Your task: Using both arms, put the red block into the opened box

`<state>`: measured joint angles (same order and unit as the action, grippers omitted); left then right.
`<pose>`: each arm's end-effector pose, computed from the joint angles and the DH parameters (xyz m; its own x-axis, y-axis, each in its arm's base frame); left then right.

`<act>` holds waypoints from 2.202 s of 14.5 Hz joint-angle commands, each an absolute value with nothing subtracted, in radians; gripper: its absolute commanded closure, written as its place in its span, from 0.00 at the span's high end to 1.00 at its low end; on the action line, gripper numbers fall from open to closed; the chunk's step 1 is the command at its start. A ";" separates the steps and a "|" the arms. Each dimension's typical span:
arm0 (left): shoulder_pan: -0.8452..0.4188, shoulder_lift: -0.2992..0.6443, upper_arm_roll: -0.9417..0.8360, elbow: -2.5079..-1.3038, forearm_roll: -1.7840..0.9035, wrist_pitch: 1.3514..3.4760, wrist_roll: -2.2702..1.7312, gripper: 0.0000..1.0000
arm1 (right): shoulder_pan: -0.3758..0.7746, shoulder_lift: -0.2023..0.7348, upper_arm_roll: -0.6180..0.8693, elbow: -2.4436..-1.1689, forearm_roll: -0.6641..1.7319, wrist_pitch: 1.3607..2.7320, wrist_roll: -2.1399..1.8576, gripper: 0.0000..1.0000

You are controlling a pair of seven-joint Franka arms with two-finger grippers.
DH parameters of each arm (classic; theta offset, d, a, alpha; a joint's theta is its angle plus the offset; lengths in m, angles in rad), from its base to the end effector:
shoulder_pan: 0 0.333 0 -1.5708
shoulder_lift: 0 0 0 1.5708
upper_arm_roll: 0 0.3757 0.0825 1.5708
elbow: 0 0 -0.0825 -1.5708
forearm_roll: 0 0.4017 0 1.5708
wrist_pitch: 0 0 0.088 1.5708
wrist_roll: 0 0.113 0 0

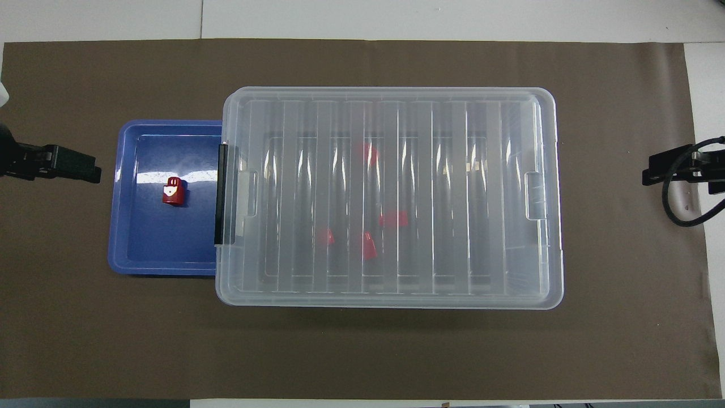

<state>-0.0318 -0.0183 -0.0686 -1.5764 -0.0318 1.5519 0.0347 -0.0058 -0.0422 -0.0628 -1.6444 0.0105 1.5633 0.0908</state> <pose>0.5603 -0.0605 0.6842 0.9908 -0.1352 -0.0052 -0.1350 -0.9904 0.0307 0.5530 -0.0376 0.6653 0.9866 -0.1584 -0.0400 -0.1589 -0.9872 -0.0096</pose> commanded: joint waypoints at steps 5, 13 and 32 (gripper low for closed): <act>-0.023 -0.046 -0.069 -1.608 -0.041 1.562 0.041 1.00 | -0.009 -0.043 -0.064 -1.649 0.021 1.580 0.072 1.00; -0.023 -0.046 -0.069 -1.608 -0.041 1.562 0.041 1.00 | 0.040 -0.097 -0.060 -1.839 0.044 1.807 0.135 1.00; -0.023 -0.046 -0.069 -1.608 -0.041 1.562 0.041 1.00 | 0.114 -0.012 -0.060 -2.017 0.043 2.029 0.160 1.00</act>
